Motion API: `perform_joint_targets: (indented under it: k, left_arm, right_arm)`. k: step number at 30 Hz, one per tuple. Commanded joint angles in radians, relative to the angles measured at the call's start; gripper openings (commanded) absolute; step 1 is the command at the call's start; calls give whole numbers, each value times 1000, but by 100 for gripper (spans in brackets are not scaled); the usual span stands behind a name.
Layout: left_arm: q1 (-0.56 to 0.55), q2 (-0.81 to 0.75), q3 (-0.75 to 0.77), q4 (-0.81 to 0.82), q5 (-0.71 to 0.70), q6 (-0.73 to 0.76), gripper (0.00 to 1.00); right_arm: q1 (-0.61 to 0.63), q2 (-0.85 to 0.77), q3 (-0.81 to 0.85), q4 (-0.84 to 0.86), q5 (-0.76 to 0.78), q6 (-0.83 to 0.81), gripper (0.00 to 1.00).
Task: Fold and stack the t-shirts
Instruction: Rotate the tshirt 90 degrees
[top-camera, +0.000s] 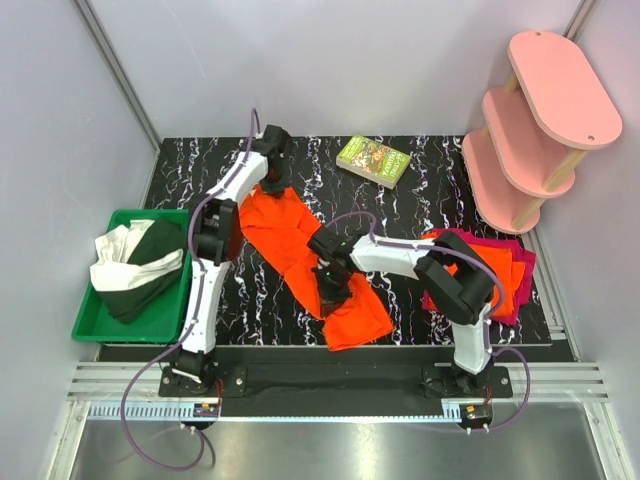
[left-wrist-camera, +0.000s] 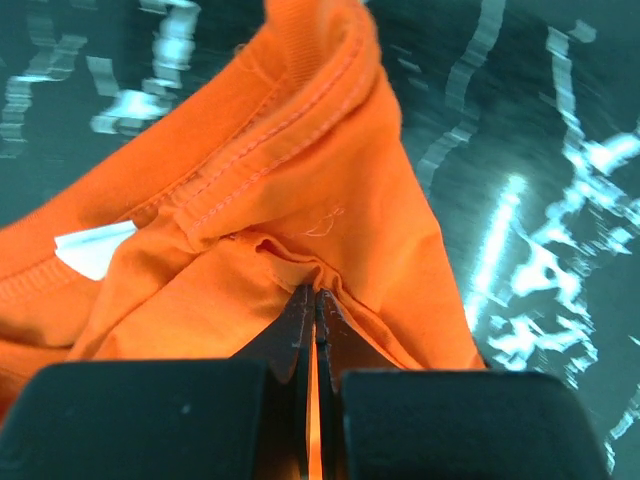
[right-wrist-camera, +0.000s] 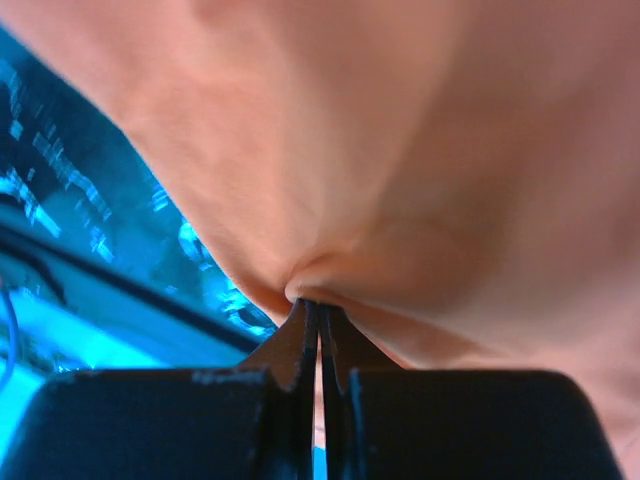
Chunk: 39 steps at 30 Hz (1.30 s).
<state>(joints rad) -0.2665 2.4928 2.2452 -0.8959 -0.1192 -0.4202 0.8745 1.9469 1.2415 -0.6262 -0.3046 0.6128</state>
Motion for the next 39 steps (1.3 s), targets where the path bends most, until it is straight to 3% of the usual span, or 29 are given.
perform_joint_targets:
  k: [1, 13, 16, 17, 20, 24, 28, 32, 39]
  left_arm:
    - [-17, 38, 102, -47, 90, 46, 1]
    - [-109, 46, 136, -21, 177, 97, 6]
    - [-122, 2, 113, -8, 122, 86, 14]
    - [-122, -29, 84, 9, 52, 65, 21]
    - [-96, -202, -91, 124, 21, 26, 36]
    - [-53, -409, -215, 149, -3, -17, 39]
    - [-53, -578, -370, 158, -85, -69, 39]
    - [-60, -741, -689, 210, -124, -149, 37]
    - [-73, -799, -969, 244, -221, -236, 27]
  right_arm:
    - [70, 76, 39, -38, -96, -65, 0]
    - [172, 101, 199, -36, -149, -172, 1]
    - [170, 60, 207, -46, -27, -186, 4]
    - [167, 19, 207, -49, 17, -183, 12]
    - [124, -86, 202, -55, 153, -160, 27]
    - [44, -192, 210, -56, 244, -143, 41]
    - [17, -285, 217, -56, 390, -153, 44]
    - [9, -315, 222, -56, 475, -173, 43]
    - [9, -351, 193, -56, 504, -160, 41]
